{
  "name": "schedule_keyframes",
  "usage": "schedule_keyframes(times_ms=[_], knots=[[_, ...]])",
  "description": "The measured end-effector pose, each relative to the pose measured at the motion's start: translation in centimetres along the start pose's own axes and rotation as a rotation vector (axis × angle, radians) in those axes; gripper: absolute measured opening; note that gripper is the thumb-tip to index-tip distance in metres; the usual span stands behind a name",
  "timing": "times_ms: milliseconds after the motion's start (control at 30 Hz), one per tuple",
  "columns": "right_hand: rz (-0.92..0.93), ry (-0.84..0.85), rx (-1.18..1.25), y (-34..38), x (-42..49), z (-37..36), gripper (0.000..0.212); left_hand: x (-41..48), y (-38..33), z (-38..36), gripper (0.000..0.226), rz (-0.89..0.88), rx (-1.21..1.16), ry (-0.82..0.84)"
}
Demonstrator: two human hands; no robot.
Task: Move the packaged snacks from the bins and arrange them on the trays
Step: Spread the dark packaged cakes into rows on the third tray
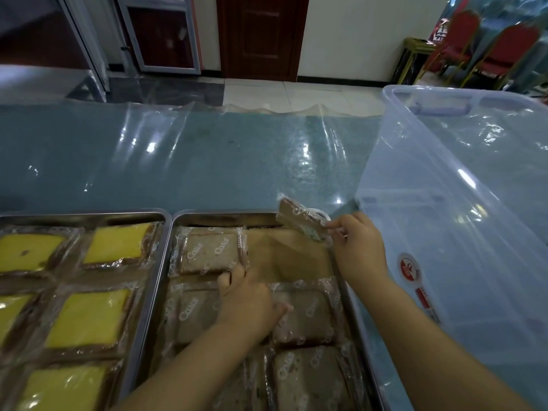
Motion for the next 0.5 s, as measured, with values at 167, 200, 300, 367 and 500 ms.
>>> schedule_keyframes(times_ms=[167,200,300,367,500], knots=[[0.143,0.252,-0.233,-0.3,-1.1,-2.8,0.018,-2.7,1.9,1.8,0.041,-0.002,-0.005,-0.17],[0.113,0.363,-0.319,-1.1,-1.5,-3.9,0.018,-3.2,2.5,2.0,0.038,0.005,-0.013,-0.201],[0.062,0.543,-0.401,-2.5,-3.1,-5.5,0.024,-3.9,4.7,2.3,0.03,0.019,-0.086,-0.286],[0.128,0.528,-0.359,-2.0,-4.1,-5.9,0.037,-3.9,6.3,2.3,0.023,0.03,-0.128,-0.338],[0.325,0.588,-0.404,-0.6,-5.9,-7.8,0.039,-2.7,8.7,1.1,0.066,0.046,-0.192,-0.187]])
Point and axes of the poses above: each hand's wrist, its own x-axis towards the middle knuckle, its own z-axis out of the back of the hand, y = z × x, the point moved 7 cm from there along x, towards the middle knuckle, and after that the axes turned 8 degrees about -z, right-handed, at the moved point
